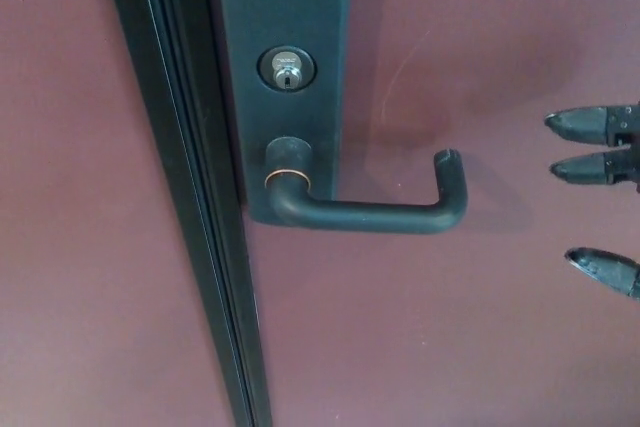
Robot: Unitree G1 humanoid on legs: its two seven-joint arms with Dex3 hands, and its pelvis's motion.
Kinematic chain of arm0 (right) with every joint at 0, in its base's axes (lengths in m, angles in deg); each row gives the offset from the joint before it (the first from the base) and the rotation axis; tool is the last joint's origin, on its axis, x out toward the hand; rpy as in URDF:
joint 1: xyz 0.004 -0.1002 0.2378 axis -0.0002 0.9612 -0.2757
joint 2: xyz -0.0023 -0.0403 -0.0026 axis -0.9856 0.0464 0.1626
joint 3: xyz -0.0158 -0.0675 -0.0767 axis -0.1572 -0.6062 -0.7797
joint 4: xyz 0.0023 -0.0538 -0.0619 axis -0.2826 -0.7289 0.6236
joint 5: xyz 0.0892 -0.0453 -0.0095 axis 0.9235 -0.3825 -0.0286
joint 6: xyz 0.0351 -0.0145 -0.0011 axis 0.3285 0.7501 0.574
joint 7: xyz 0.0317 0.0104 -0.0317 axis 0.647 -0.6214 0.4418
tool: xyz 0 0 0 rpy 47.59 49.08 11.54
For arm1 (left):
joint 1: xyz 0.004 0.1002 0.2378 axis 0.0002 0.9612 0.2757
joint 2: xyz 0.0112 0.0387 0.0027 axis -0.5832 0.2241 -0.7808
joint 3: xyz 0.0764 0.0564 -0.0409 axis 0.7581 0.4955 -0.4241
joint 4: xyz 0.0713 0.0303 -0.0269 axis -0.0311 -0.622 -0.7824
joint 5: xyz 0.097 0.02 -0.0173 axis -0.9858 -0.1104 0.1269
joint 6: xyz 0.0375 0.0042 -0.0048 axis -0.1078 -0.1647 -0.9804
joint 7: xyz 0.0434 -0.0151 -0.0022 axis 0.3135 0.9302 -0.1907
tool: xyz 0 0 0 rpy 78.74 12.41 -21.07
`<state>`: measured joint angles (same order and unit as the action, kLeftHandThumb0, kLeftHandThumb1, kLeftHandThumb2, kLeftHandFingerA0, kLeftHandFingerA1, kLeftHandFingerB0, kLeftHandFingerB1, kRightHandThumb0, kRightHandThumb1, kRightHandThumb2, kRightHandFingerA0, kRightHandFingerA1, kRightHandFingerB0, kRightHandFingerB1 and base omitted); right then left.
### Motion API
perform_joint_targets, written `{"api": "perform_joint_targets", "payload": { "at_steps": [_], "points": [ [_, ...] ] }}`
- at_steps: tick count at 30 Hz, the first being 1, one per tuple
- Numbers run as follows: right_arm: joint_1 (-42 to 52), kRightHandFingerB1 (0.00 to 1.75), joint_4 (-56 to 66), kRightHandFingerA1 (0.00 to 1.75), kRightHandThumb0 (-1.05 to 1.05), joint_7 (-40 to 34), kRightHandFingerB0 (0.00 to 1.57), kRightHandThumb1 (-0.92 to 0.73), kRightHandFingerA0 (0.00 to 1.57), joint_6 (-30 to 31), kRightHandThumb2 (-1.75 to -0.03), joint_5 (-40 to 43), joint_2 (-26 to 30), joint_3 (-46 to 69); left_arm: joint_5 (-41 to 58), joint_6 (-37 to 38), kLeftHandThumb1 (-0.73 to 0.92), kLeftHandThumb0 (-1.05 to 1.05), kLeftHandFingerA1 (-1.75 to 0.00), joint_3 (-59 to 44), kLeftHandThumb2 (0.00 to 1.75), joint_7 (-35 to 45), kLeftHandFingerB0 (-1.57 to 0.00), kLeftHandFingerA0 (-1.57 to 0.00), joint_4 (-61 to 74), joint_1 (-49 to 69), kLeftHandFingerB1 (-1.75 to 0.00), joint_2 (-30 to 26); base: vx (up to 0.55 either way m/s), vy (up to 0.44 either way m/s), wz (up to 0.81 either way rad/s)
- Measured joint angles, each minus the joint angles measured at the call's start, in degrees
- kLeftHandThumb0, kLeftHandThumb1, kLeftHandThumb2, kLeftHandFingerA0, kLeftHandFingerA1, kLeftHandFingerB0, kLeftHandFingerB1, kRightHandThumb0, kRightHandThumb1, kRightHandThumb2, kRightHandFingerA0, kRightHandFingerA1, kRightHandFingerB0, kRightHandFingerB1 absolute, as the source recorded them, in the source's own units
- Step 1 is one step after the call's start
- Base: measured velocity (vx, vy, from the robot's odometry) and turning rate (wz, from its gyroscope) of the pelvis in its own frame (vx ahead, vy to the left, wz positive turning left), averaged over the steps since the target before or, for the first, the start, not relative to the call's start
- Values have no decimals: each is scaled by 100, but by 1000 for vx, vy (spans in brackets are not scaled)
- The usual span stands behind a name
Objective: The robot walks towards the door handle and put its right hand on it and twist the handle
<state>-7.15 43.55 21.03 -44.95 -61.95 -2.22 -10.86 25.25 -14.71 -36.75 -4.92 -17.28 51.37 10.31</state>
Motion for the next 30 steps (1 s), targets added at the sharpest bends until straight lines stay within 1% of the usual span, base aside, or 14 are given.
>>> {"api": "perform_joint_targets", "payload": {
  "at_steps": [5,7,17,25,30],
  "points": [
    [-65,40,226,47,-56,9,51,-45,56,218,-54,-41,-7,25,-2,0,60,-27,-45,26,58,24,-51,-63,3,-2,-41,-28,0,0,0],
    [-87,39,277,46,-54,10,48,-48,54,277,-55,-62,-12,26,-2,1,60,-27,-44,36,58,31,-51,-62,6,-2,-41,-45,0,0,0],
    [-462,37,821,44,-51,12,43,-49,49,629,-56,-243,-15,-27,-5,0,59,-28,-44,94,58,53,-51,-62,2,-34,-40,-89,0,0,0],
    [-1012,37,1067,43,-46,58,41,-51,47,979,-55,-444,32,-525,-5,13,58,-28,-44,126,58,58,-50,-61,9,-29,-40,-105,0,0,0],
    [-1573,37,1105,42,-46,105,39,-51,46,1402,-56,-584,55,-1075,-6,19,58,-28,-44,138,58,65,-50,-61,12,-31,-40,-114,0,0,0]
  ]
}}
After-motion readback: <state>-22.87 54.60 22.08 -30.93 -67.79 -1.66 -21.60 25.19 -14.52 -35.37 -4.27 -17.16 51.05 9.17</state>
